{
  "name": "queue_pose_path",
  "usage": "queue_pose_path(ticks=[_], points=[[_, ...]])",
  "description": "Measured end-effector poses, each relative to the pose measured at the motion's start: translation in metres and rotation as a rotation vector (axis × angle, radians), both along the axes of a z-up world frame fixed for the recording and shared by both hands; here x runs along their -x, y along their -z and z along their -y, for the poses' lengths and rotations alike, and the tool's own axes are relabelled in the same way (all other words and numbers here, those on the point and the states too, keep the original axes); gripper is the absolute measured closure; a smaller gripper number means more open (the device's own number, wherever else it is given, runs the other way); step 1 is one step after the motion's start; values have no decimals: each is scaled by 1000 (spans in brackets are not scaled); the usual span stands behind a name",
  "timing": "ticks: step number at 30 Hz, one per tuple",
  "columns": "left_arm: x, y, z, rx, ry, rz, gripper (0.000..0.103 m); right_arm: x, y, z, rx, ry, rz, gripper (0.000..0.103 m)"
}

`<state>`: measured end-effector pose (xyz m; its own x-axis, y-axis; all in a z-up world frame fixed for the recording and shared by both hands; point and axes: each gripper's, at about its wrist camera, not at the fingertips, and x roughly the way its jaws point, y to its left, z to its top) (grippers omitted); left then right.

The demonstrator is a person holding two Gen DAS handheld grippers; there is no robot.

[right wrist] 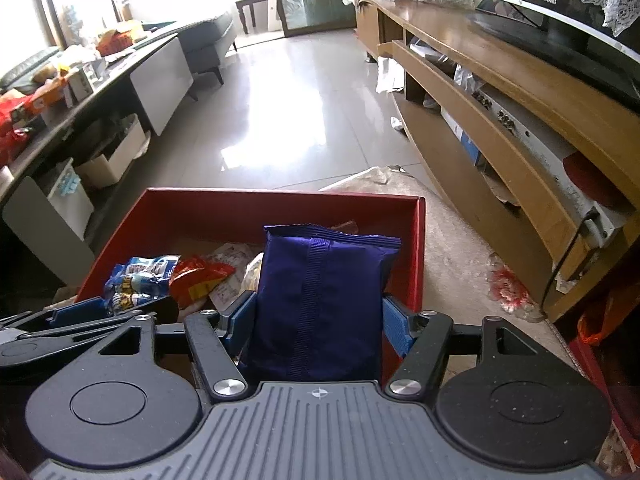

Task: Organize snacks
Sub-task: 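Carry the sausage pack and purple pouch over the red box with both tools, then open both tools to drop the sausage pack and purple pouch into the box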

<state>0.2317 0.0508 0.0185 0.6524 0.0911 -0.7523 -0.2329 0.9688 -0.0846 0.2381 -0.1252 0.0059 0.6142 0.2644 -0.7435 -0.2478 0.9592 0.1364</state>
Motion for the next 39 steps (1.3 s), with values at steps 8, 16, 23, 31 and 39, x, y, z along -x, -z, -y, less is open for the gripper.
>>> queue_pose_path(ticks=[8,16,23,31,39], points=[[-1,0,-4,40,-10,-3,34,-5,1,2,-21,11,-3,27],[5,-10,-5,62,-7,20,34,-3,-11,9,-61,21,26,20],[14,-17,2,68,14,30,34,-1,-16,13,-49,39,41,19],[40,-26,26,73,92,36,33,15,-26,24,4,63,49,17],[70,-17,54,123,174,-27,33,36,-31,47,68,90,51,17]])
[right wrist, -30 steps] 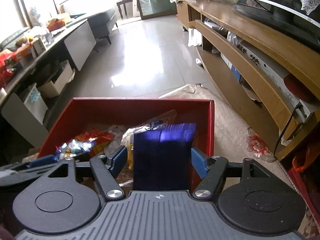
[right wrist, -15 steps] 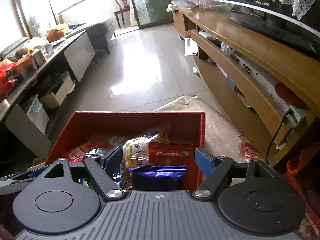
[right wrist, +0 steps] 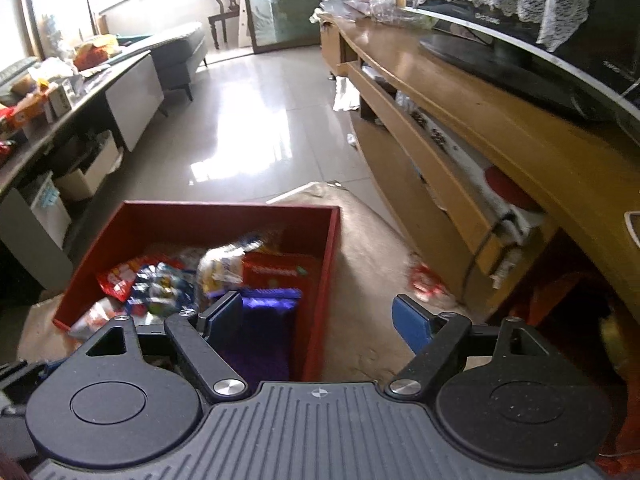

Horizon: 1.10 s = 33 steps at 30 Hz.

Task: Organize snacks
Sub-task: 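Open both tools to drop the sausage pack and purple pouch into the box, then grasp the gold biscuit with the left tool while the right tool grasps the clear-wrapped bun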

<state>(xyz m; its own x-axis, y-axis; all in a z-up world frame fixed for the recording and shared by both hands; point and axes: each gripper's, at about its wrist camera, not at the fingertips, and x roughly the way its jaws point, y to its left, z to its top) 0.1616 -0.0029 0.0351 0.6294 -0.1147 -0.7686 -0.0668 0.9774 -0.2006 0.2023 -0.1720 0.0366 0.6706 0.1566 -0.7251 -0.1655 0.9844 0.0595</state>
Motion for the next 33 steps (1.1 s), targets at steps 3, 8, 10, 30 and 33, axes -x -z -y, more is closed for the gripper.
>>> queue_pose_path(ticks=[3,8,10,30,33], points=[[7,10,14,-7,23,-31,33,9,1,12,26,12,-10,16],[5,37,32,24,26,-128,33,26,8,33,61,25,-35,16],[0,45,38,38,4,-147,33,32,10,41,74,27,-43,16],[3,75,64,-98,6,-153,56,41,41,71,101,4,-149,15],[9,74,55,-97,24,-162,62,42,47,68,106,-6,-179,15]])
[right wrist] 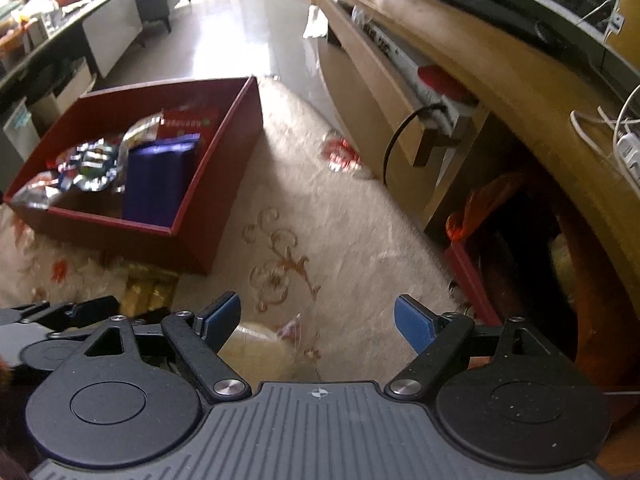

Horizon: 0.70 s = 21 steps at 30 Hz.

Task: Organize snacks
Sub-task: 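Grasp the gold biscuit with the left tool while the right tool grasps the clear-wrapped bun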

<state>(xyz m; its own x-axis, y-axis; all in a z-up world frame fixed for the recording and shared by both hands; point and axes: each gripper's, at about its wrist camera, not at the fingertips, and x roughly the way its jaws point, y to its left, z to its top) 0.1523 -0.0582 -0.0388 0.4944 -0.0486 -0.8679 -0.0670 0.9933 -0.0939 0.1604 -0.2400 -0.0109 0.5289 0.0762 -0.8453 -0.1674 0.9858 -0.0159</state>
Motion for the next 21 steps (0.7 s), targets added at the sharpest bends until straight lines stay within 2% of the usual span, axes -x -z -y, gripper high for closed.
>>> queue_pose_path(ticks=[4,8,14,17,21], points=[[18,-2,-15,7,15,-22,64,0,8,-6,10,-18,-28,15],[33,-4,-24,-1,34,-38,64,-2,13,-9,-30,-21,-63,15],[52,-6,-36,34,34,-65,64,2,24,-24,-66,-62,-123,13],[55,-6,-40,44,24,-64,64,8,30,-34,-17,-86,-123,8],[53,-6,-45,82,4,-64,63,5,40,-35,18,-69,-136,7]])
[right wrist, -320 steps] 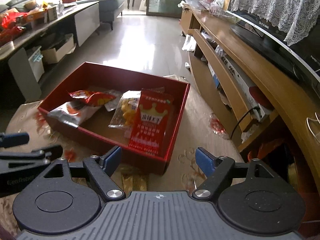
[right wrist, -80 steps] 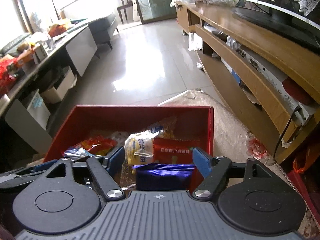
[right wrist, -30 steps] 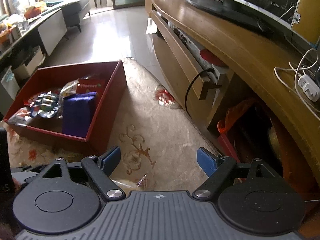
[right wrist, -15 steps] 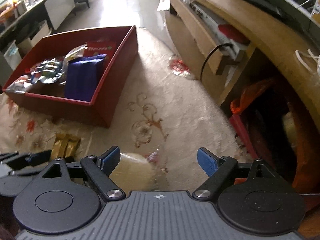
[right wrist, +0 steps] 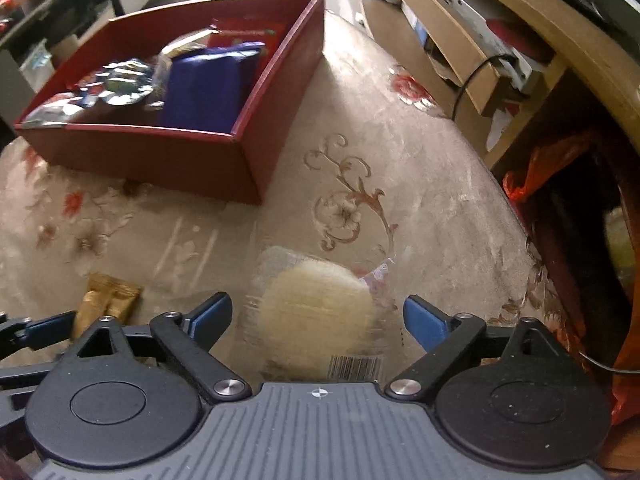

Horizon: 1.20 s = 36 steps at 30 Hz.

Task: Organize snacks
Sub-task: 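Grasp the gold biscuit with the left tool while the right tool grasps the clear-wrapped bun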

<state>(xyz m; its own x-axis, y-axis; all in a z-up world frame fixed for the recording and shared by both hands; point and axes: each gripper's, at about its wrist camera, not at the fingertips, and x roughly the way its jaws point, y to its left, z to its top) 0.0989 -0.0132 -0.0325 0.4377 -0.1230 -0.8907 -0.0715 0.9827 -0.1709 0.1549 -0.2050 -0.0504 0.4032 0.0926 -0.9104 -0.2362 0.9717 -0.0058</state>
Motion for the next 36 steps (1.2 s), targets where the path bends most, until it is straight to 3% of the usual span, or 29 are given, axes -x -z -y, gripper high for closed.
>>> queue_pose_path(ticks=[8,11,13,15,30,35,36], points=[[-12,4,3,-16,-19,23,43,-9,12,0,4,33,-29,5],[-11,5,8,-52,-9,32,45,-11,16,-2,8,25,-42,13],[-9,4,11,-93,3,39,58,-8,15,-5,32,-1,-29,17],[-6,3,9,-88,14,36,62,-4,11,-8,46,-19,-17,22],[43,-15,-13,-33,15,44,69,70,-5,-40,43,-77,16,27],[43,-2,-20,-24,-8,20,66,92,-5,-47,47,-71,16,27],[41,1,-24,-3,-30,11,61,94,-6,-47,45,-63,15,27]])
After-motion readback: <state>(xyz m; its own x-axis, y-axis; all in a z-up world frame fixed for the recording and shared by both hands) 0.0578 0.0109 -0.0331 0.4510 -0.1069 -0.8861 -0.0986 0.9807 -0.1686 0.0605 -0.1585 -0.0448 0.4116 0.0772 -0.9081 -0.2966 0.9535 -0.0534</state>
